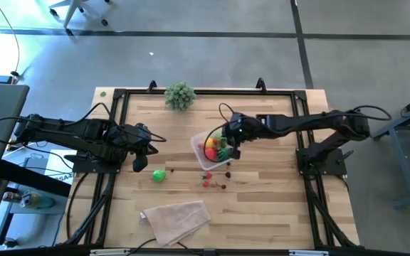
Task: Pick and placing Produce into tupperware
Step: Adjust the transparent bin
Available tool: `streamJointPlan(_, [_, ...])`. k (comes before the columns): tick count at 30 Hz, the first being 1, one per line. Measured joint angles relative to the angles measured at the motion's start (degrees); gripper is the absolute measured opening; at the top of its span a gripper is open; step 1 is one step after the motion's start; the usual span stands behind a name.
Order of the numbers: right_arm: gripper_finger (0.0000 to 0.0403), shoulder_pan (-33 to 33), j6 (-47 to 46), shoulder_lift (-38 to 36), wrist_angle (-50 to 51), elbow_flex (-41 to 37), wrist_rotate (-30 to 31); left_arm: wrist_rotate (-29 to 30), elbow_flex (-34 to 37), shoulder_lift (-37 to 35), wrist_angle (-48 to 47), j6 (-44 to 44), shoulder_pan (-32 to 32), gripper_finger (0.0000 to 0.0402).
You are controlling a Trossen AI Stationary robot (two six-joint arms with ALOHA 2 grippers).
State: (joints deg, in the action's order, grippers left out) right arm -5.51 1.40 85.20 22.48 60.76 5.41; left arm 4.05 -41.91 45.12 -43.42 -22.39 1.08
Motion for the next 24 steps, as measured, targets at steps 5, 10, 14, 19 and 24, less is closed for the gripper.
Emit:
streamJointPlan(5, [0.0035,0.79,-3.88,-1.92,1.17,-2.16,1.66,0.0,-0.02,-0.02,0.02,-0.01,0.0,0.0001])
streamJointPlan(10, [0.0034,0.61,-4.01,-1.96,-0.59,-3.95,1.48,0.0,-0.02,-0.02,0.02,0.0,0.02,0.0001])
streamJointPlan(14, [0.0034,-0.76,-2.69,-1.53,-4.69,-4.57,-2.5,0.0,-0.02,0.0,0.0,-0.02,0.02,0.0001])
streamJointPlan(19, [0.0034,-3.41,-1.05,-0.3,-10.03,-4.59,-4.6,0.0,0.0,0.0,0.02,-0.02,0.02,0.0001])
streamJointPlan(24, [0.0028,-7.55,-1.14,2.63,-12.97,-4.59,-10.76,0.0,-0.02,-0.01,0.01,-0.02,0.0,0.0001])
